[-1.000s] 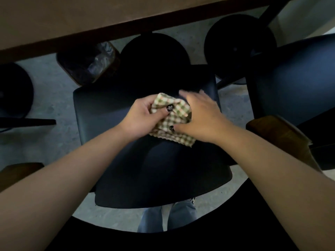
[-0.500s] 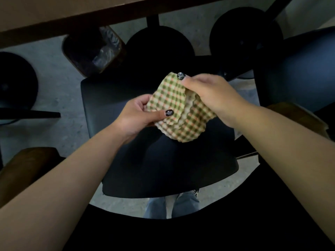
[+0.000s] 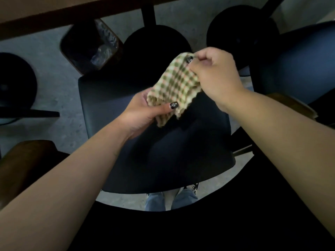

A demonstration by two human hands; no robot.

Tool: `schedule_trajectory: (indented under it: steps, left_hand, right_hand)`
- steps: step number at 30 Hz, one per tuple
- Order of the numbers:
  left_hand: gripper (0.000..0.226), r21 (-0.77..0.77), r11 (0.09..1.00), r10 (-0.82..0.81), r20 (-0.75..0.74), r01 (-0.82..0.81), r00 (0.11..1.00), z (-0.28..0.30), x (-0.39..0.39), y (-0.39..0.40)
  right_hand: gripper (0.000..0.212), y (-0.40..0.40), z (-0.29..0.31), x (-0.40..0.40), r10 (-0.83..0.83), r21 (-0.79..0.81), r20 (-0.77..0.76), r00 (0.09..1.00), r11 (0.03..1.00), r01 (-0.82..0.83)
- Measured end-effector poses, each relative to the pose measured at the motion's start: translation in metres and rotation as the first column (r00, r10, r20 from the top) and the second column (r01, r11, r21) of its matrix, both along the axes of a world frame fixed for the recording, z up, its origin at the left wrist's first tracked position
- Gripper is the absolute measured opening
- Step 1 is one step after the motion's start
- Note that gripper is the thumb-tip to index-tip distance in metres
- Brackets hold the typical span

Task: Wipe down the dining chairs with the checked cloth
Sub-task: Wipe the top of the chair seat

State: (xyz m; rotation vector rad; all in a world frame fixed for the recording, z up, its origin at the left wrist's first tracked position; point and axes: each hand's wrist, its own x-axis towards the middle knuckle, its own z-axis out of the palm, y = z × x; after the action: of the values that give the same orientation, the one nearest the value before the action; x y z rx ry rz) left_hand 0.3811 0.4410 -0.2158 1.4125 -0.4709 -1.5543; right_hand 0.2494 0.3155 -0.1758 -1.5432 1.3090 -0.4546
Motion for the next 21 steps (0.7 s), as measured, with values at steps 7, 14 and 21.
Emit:
schedule_trajectory:
  steps: [7,14,21]
  left_hand:
    - [0.035,0.068,0.989,0.130,0.006,-0.130,0.992,0.001,-0.004,-0.002]
    - [0.036,0.162,0.906,0.424,-0.315,-0.392,0.849,0.003,0.004,-0.005]
    - [0.058,0.136,0.913,0.399,-0.485,-0.384,0.778,0.012,0.009,-0.003]
  right_hand:
    - [0.014,-0.002,0.018,0.002,-0.256,0.556,0.250,0.934,0.828,0.078]
    - [0.008,0.009,0.015,0.000,0.097,0.547,0.050,0.994,0.830,-0.109]
    - [0.022,0.011,0.014,-0.002,0.281,0.302,-0.275,0.919,0.933,-0.195]
